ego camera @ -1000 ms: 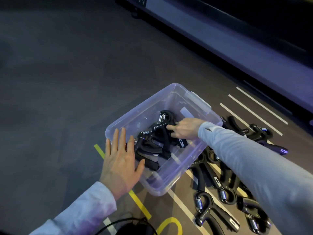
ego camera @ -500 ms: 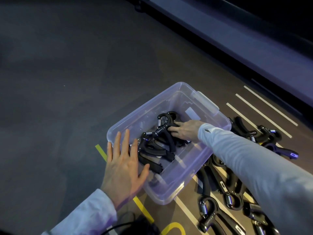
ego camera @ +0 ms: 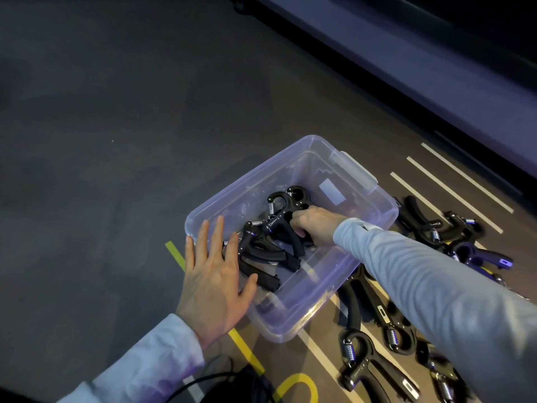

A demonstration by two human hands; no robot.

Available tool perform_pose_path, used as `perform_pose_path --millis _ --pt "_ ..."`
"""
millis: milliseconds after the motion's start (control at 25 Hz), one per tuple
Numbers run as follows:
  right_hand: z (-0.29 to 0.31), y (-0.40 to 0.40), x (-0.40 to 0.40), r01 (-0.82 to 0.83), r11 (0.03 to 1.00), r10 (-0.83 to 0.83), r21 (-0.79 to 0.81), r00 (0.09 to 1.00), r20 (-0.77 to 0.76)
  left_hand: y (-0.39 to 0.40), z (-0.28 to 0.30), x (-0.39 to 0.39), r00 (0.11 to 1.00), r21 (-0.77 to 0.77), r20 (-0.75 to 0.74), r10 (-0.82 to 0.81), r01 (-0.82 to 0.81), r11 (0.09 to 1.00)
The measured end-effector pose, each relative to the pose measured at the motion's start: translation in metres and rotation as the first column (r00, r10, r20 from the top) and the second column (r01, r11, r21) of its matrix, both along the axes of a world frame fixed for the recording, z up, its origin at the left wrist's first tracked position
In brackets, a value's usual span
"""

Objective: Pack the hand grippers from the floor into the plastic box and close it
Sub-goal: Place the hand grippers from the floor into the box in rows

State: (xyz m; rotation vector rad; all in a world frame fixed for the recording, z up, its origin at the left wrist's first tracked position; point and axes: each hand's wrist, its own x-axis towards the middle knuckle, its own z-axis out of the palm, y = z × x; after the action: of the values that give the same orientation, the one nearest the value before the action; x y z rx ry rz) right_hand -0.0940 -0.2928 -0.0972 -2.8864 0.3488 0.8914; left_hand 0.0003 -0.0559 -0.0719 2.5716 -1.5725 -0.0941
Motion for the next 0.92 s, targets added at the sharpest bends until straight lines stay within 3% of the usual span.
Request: perform_pose_path --millis 160,240,360,560,720,920 --pt "0.000 0.007 -0.001 0.288 0.946 -0.310 0.150 0.938 0.155 0.000 0.000 0.000 1.000 0.006 0.003 0.004 -0.004 1.000" --pt "0.003 0.014 0.003 0.372 0.924 -0.382 0.089 0.887 0.258 0.000 0.000 0.000 1.000 0.014 0.005 0.006 -0.006 1.000" --pt "0.000 0.021 0.013 0.477 0.873 -0.460 -0.096 0.874 0.159 0.000 0.000 0.000 1.000 0.015 0.003 0.008 -0.008 1.000" --pt "0.000 0.017 0.015 0.498 0.859 -0.488 -0.120 0.867 0.105 0.000 0.002 0.000 1.000 0.019 0.025 0.002 -0.002 1.000" --pt "0.002 0.025 0.015 0.430 0.868 -0.402 -0.249 0.902 0.156 0.000 0.002 -0.001 1.000 0.022 0.023 0.001 -0.002 1.000" --pt "0.002 0.026 0.021 0.438 0.868 -0.405 -0.234 0.897 0.177 -0.001 0.003 -0.001 1.000 0.020 0.011 0.007 -0.007 1.000"
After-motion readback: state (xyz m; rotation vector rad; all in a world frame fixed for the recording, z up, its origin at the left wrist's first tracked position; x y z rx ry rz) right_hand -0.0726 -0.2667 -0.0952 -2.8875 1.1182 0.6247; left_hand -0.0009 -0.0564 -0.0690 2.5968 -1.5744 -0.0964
